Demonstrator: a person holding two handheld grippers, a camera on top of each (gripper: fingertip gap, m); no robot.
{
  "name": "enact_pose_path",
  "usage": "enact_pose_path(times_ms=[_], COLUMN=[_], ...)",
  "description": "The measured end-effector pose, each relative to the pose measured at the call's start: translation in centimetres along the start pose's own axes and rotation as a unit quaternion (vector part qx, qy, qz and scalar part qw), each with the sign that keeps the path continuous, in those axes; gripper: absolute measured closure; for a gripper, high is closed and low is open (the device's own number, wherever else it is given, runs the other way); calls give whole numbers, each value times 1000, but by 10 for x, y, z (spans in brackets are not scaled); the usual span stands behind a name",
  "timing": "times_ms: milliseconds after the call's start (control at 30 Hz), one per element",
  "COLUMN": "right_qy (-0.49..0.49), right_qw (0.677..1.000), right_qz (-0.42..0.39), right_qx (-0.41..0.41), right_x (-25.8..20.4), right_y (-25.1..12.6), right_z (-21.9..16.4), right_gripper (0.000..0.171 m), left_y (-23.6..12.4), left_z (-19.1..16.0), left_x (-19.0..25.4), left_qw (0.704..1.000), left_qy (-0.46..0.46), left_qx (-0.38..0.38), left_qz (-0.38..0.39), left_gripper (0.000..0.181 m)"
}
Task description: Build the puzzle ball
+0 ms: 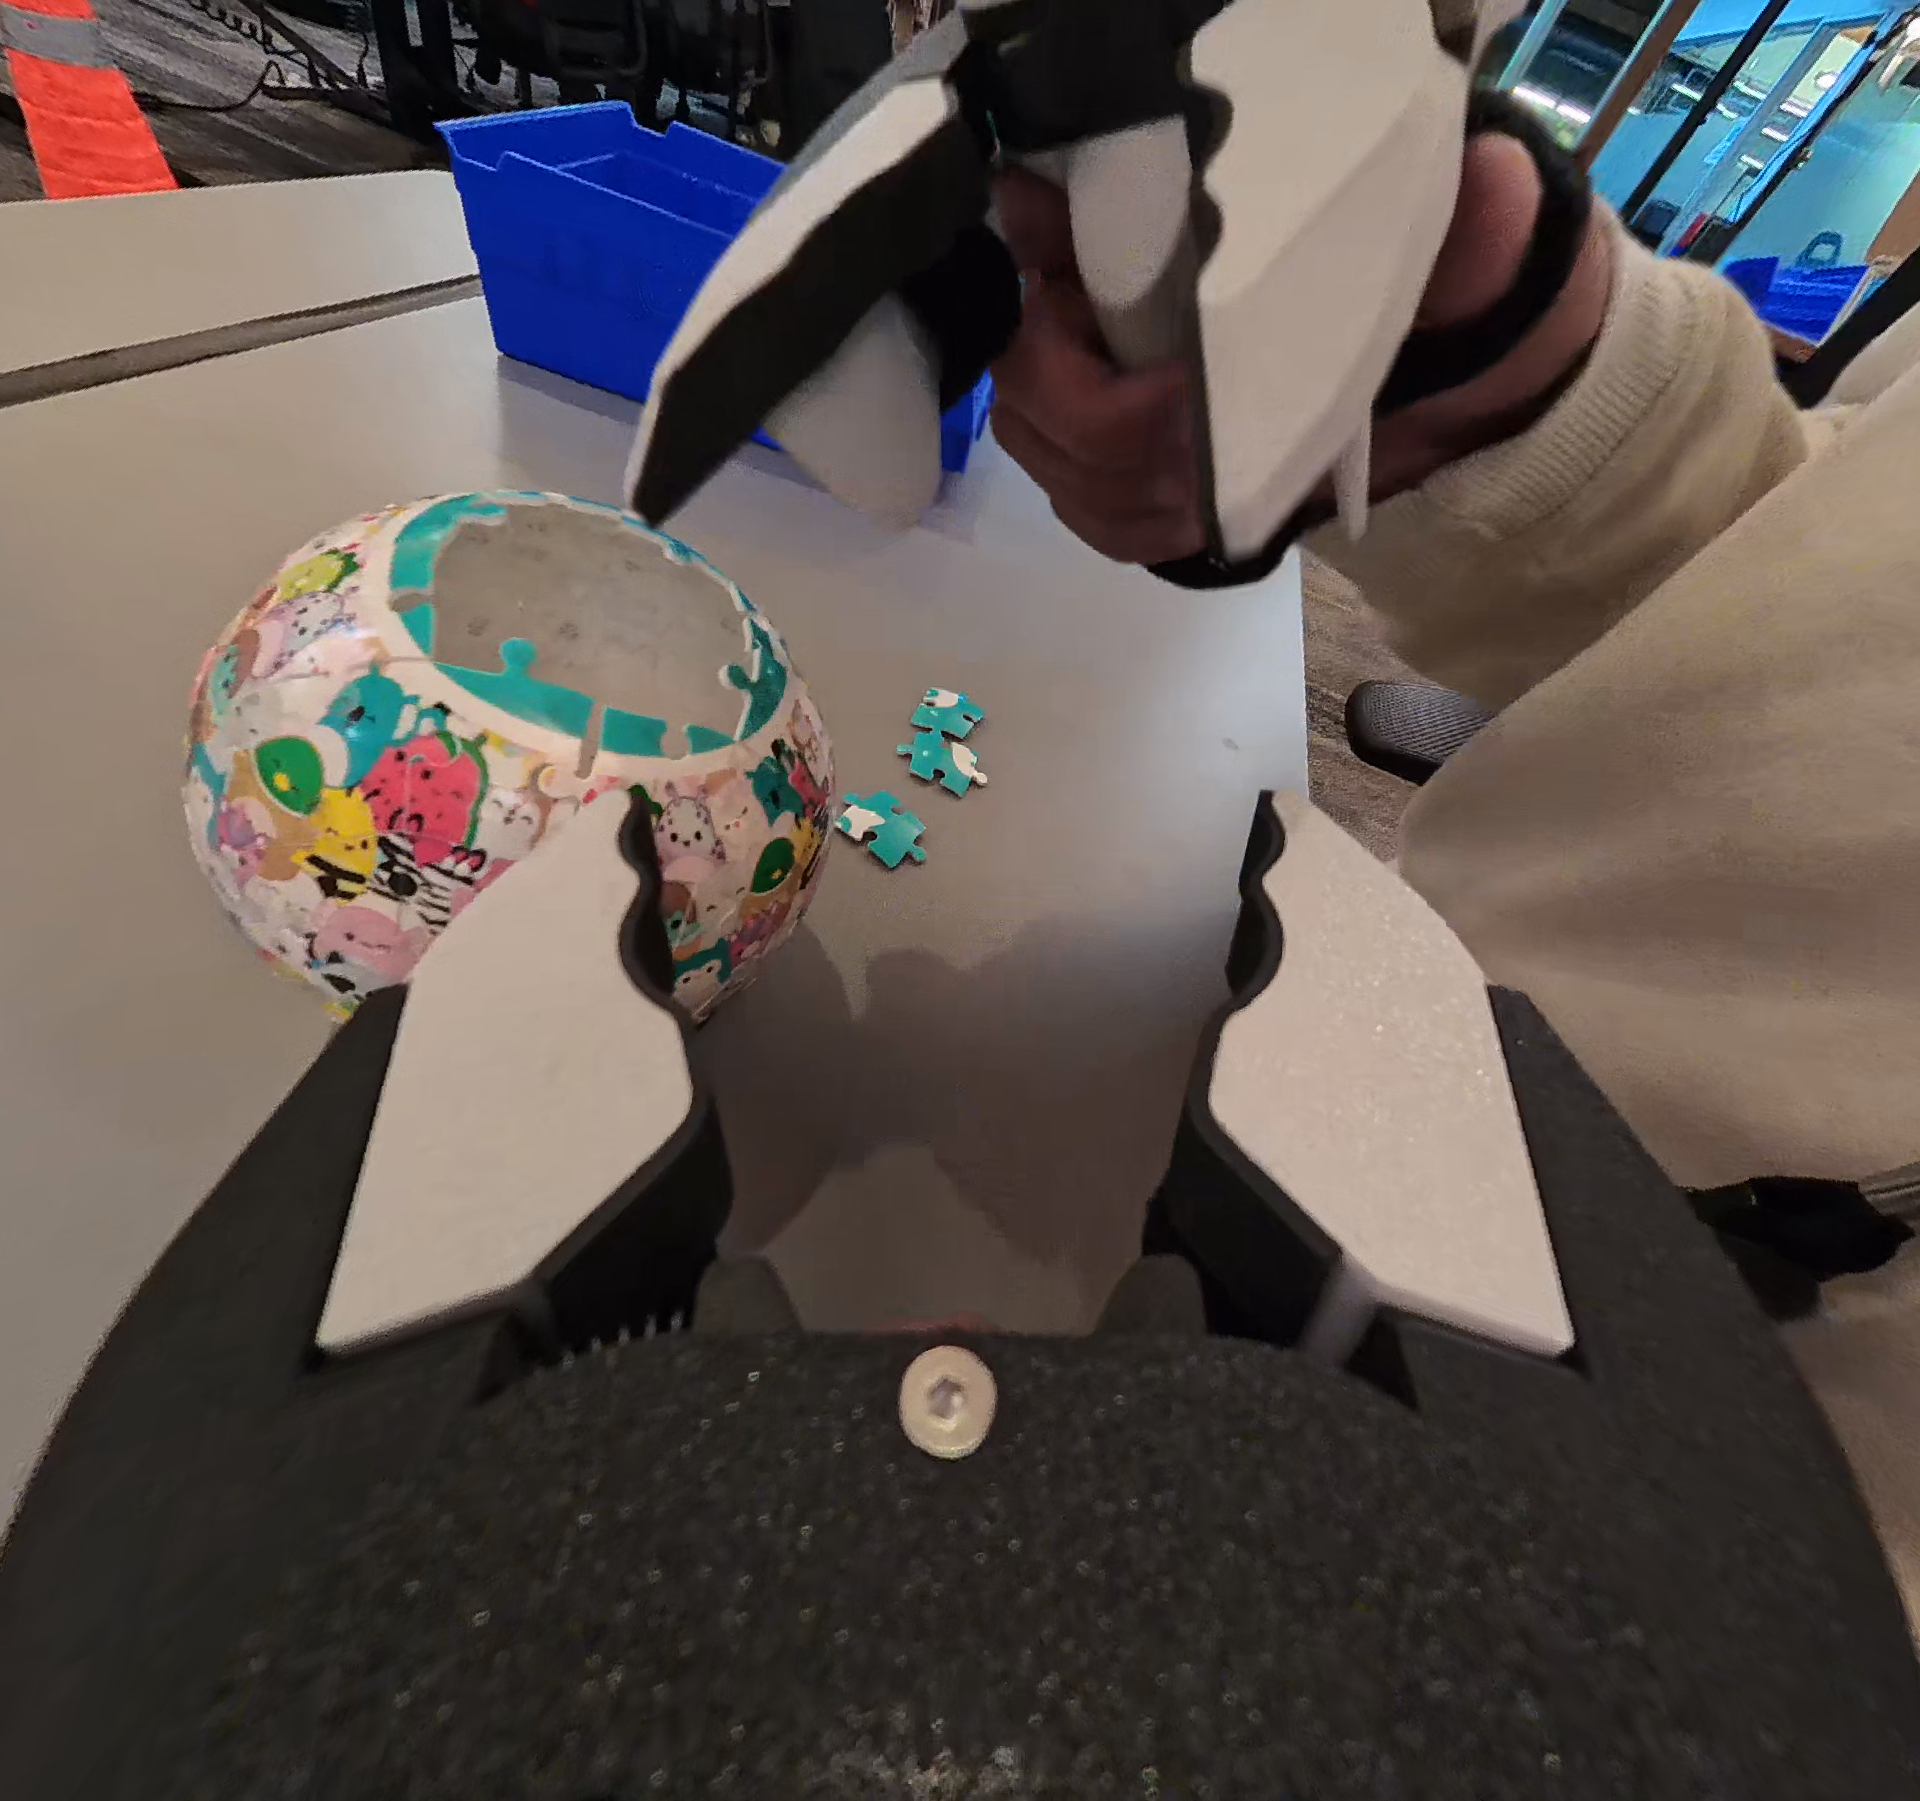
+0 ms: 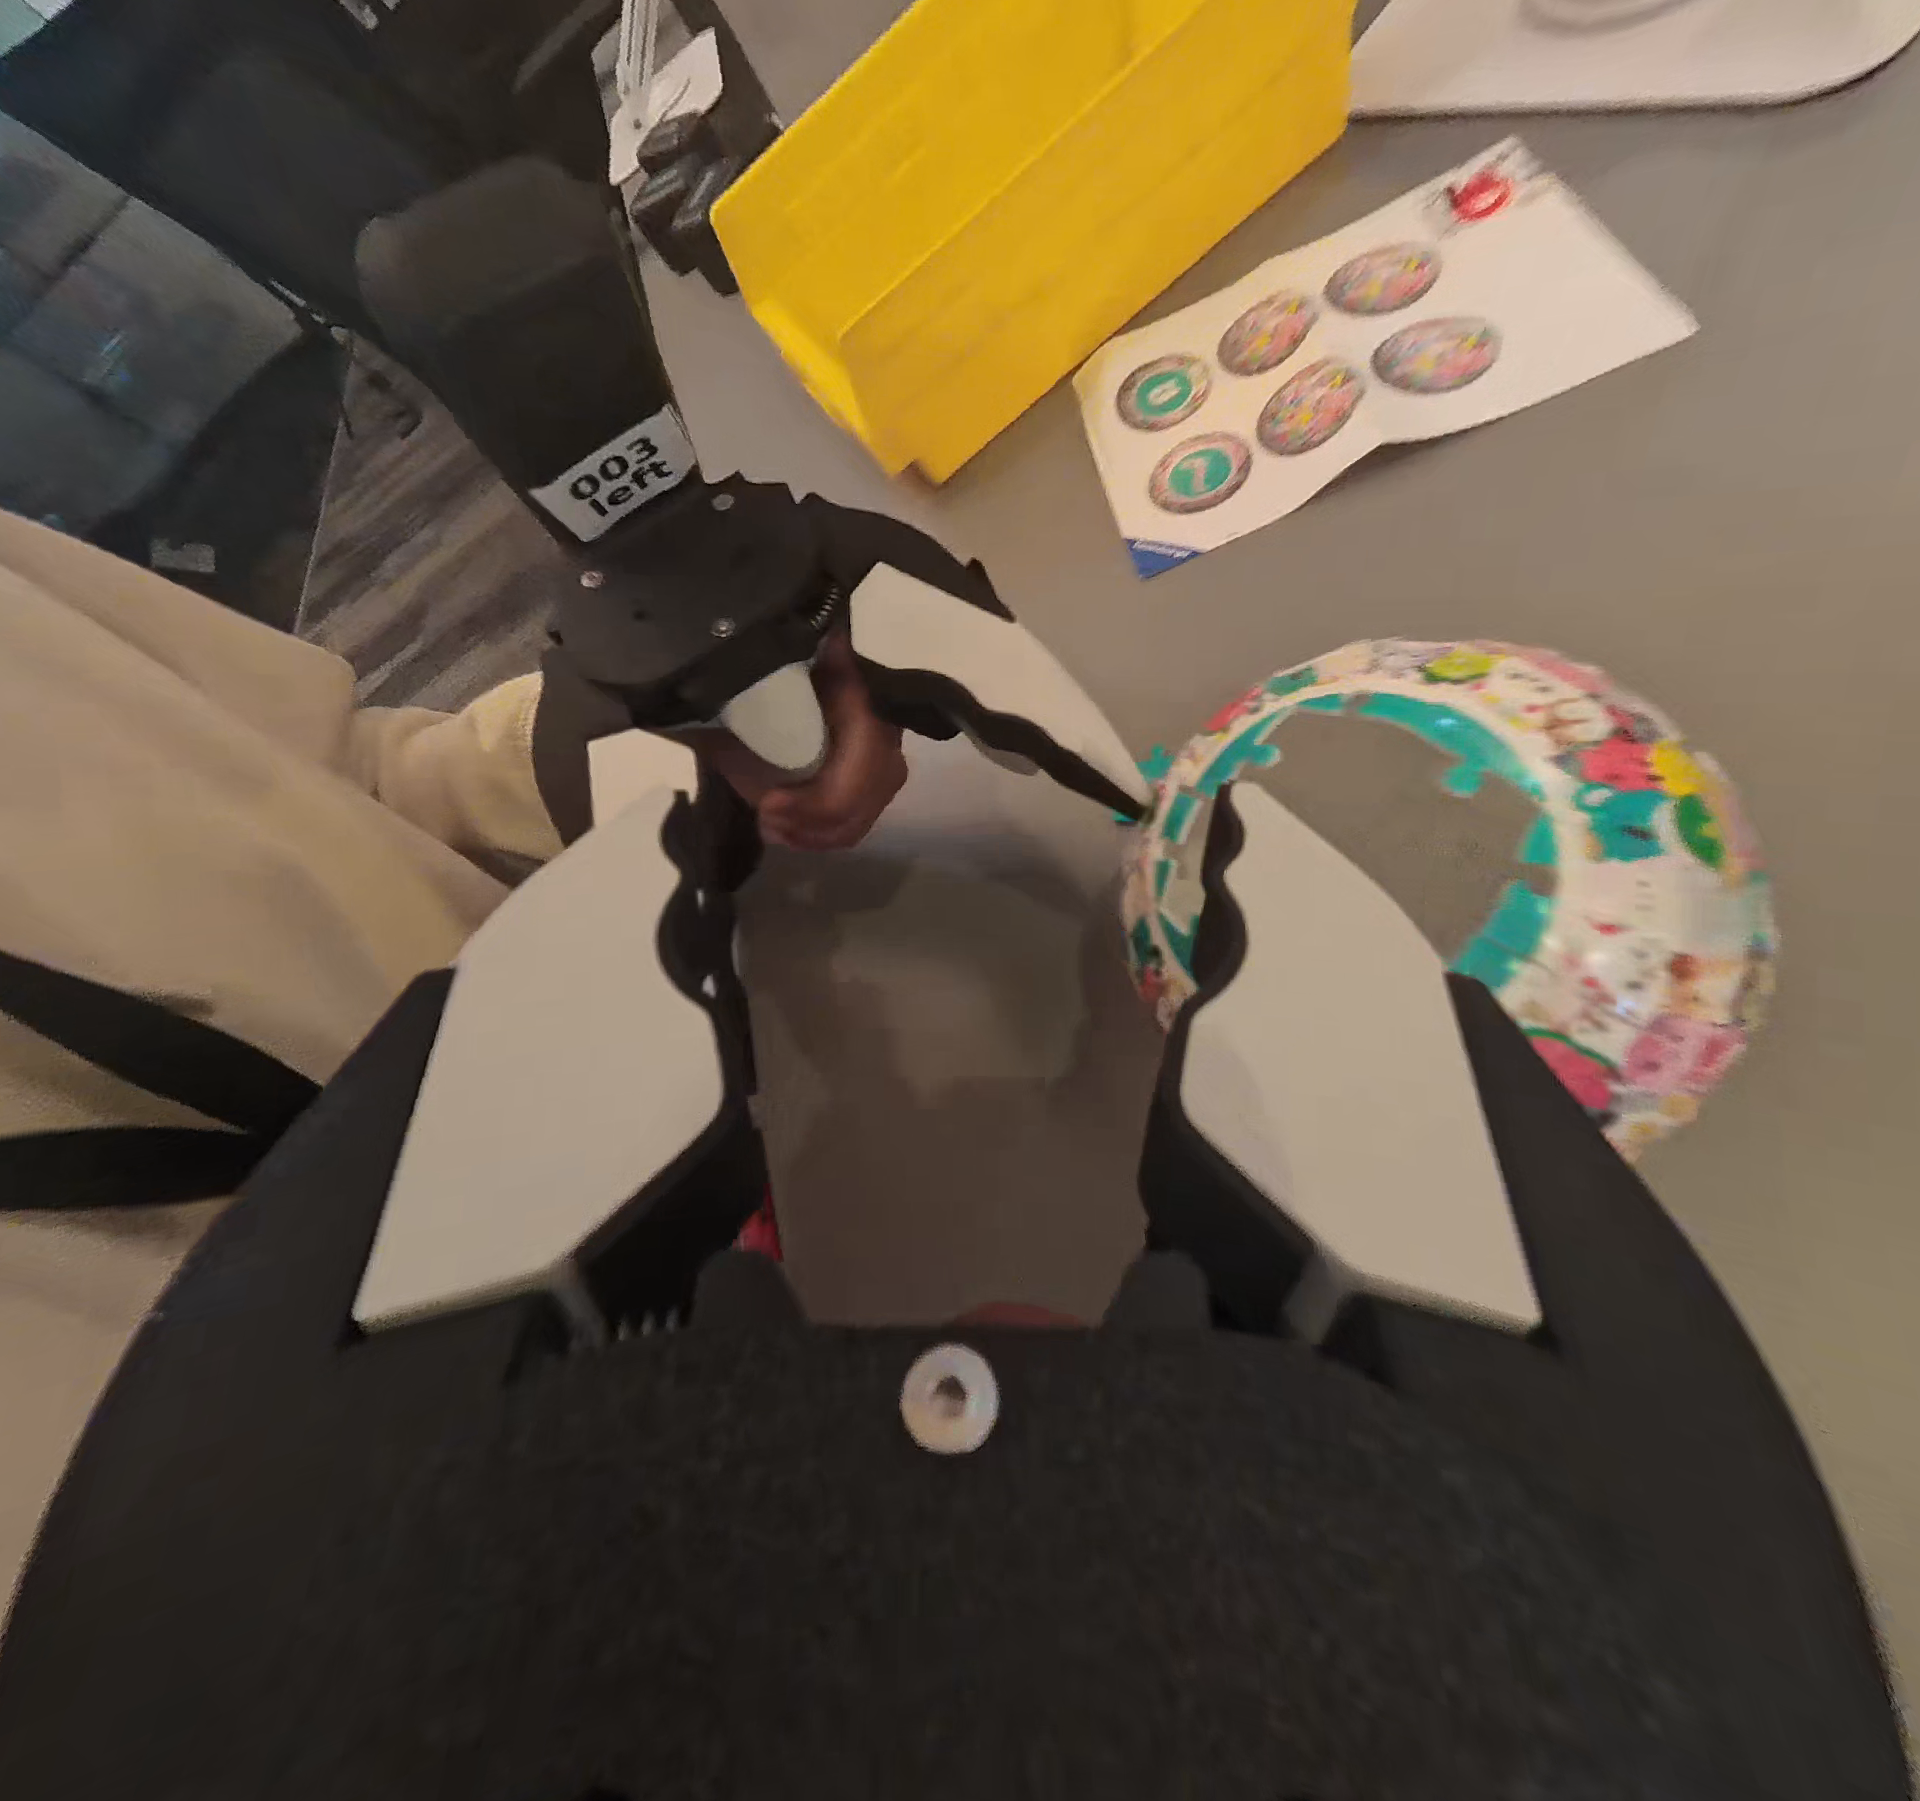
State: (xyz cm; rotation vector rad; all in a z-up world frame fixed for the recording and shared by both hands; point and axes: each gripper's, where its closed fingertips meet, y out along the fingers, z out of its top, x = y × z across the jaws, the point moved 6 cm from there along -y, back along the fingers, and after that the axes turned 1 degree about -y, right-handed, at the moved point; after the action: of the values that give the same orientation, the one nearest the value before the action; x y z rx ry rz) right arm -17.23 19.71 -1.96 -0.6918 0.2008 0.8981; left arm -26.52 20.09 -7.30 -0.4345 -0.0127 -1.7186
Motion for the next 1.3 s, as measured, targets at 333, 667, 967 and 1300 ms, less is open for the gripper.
enact_pose_path(times_ms=[333, 667, 967, 1300], right_qy=[29, 12, 23, 21], right_qw=[995, 988, 989, 988], right_qz=[-36, -63, -53, -51], right_qx=[-87, -140, -137, -144], right_x=[8, 4, 6, 5], right_y=[30, 41, 39, 38], right_z=[-4, -2, 0, -2], right_gripper=[76, 68, 71, 69], left_y=[-5, -2, -4, 0], left_z=[-2, -3, -3, 1], left_x=[-1, -3, -5, -5], left_qw=[1000, 1000, 1000, 1000], left_qy=[3, 4, 0, 13], left_qx=[3, 4, 10, 9], left_qz=[3, -7, -3, 7], left_gripper=[75, 79, 75, 75])
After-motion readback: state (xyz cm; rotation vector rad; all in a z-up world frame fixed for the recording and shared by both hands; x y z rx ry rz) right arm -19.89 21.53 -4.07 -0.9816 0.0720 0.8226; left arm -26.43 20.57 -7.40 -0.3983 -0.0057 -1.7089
